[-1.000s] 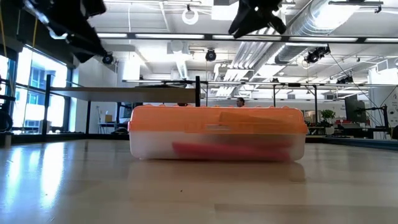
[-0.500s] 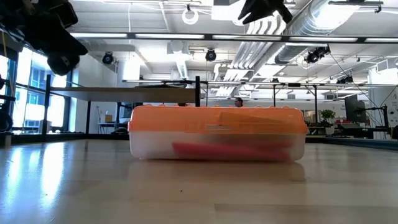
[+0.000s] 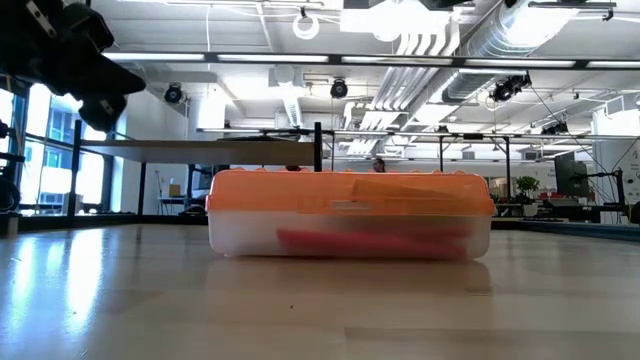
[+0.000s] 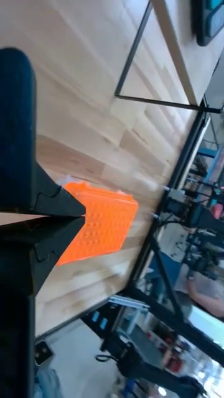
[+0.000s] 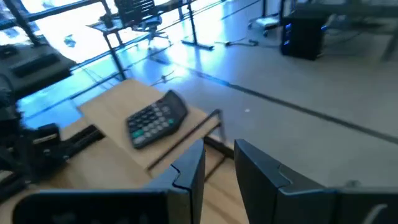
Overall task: Pack school essentials
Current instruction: Return to Home Position
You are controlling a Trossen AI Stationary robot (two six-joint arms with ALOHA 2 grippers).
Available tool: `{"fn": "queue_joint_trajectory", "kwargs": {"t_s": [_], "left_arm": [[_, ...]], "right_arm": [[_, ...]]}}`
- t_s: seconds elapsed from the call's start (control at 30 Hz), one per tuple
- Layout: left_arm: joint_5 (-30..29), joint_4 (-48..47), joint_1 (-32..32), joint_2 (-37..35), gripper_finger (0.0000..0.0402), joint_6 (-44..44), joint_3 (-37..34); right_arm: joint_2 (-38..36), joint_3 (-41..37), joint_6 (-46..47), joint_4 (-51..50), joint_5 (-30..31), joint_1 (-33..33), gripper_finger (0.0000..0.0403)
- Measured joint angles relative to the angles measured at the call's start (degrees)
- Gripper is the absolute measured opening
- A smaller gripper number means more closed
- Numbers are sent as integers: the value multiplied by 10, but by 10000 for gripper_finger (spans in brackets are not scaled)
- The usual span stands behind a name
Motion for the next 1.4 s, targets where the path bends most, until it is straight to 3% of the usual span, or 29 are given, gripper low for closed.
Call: {"fn": "queue_joint_trajectory", "kwargs": {"t_s": [0.37, 0.5, 0.67, 0.9, 1.13, 1.4], "left_arm": [[9, 98, 0, -7, 0, -47, -66], [-8, 103, 0, -7, 0, -38, -66], [-19, 103, 0, -7, 0, -53, -66], [-20, 102, 0, -7, 0, -77, -66], [-20, 102, 0, -7, 0, -77, -66], [-20, 102, 0, -7, 1, -77, -66]], "right_arm": [[-125, -2, 10, -170, 61, 0, 78], [-173, -64, 23, -175, 64, 0, 78], [-251, -184, 44, -119, 31, 0, 78], [-338, -328, -17, 2, -53, 0, 78], [-409, -453, 3, 83, -76, 0, 78], [-482, -573, 11, 181, -156, 0, 78]]}}
